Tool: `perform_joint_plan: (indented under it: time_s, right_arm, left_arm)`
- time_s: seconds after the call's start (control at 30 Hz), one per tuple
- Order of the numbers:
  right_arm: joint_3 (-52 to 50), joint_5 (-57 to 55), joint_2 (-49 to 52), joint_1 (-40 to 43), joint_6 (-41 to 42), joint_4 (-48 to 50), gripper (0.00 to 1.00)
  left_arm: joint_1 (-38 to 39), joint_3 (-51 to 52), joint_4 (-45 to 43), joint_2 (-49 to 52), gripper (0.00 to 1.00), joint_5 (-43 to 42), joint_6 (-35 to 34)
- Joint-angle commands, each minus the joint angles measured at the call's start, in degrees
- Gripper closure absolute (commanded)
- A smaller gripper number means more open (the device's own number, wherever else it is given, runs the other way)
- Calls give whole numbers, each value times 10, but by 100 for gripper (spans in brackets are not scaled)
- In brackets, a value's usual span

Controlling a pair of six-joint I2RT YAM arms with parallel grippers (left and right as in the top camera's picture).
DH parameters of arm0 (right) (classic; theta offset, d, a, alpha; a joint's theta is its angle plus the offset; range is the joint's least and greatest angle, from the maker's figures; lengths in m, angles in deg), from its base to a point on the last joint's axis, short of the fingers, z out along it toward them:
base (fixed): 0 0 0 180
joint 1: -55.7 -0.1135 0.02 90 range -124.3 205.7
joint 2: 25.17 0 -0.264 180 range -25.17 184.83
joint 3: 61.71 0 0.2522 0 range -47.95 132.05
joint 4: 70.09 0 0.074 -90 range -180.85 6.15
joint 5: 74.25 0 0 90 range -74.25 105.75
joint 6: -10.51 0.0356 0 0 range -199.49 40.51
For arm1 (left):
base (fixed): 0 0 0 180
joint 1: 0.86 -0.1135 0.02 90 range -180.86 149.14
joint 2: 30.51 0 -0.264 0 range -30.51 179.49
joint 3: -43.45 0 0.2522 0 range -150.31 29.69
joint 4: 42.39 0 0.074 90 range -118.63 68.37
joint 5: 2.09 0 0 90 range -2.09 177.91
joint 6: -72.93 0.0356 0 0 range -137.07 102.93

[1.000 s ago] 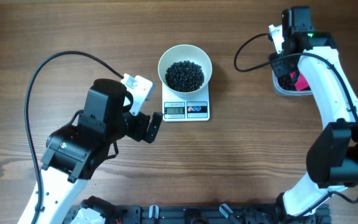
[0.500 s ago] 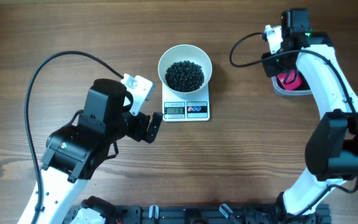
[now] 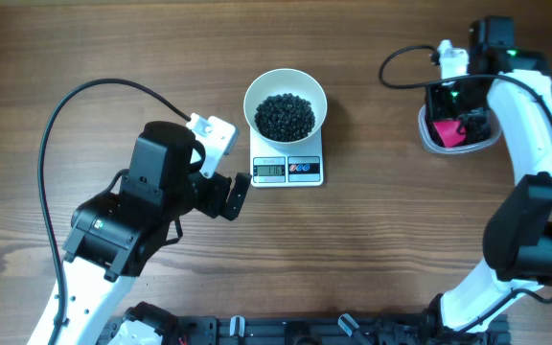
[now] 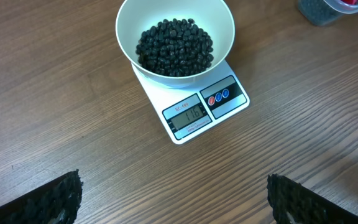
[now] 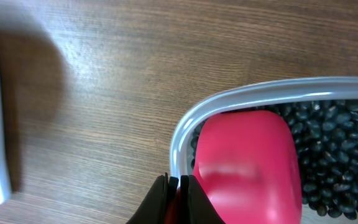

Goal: Scoop item into bowl and weigh 150g on scale
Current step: 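Return the scoop with the right gripper into the bean tub, then scoop a small amount of beans and lift the scoop from the tub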

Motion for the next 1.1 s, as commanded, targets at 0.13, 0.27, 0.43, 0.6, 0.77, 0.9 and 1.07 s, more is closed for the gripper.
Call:
perform_joint_plan:
  time_s: [0.13,0.27,0.43,0.6,0.77,0.9,1.07]
  right_arm:
    - [-8,72,-2,27,63,-10,96]
    - [-8,94,-2,34,78,2,96]
    - [-8,130,-2,76,77,5,96]
    - [-8,158,0,105,53,11,96]
    - [-8,160,10,109,-28,13,96]
    - [-8,186,30,111,-29,15,96]
    - [-8,236,40,130,2,37,96]
  left_arm:
    - [-3,-8,-2,-2,0,-7,5]
    - [-3,-8,-2,-2,0,-7,5]
    - [-3,-8,-2,-2,0,-7,5]
    - [-3,-8,-2,-2,0,-7,5]
    - [-3,-8,-2,-2,0,-7,5]
    - [-3,-8,-2,-2,0,-7,5]
    - [-3,-8,-2,-2,0,-7,5]
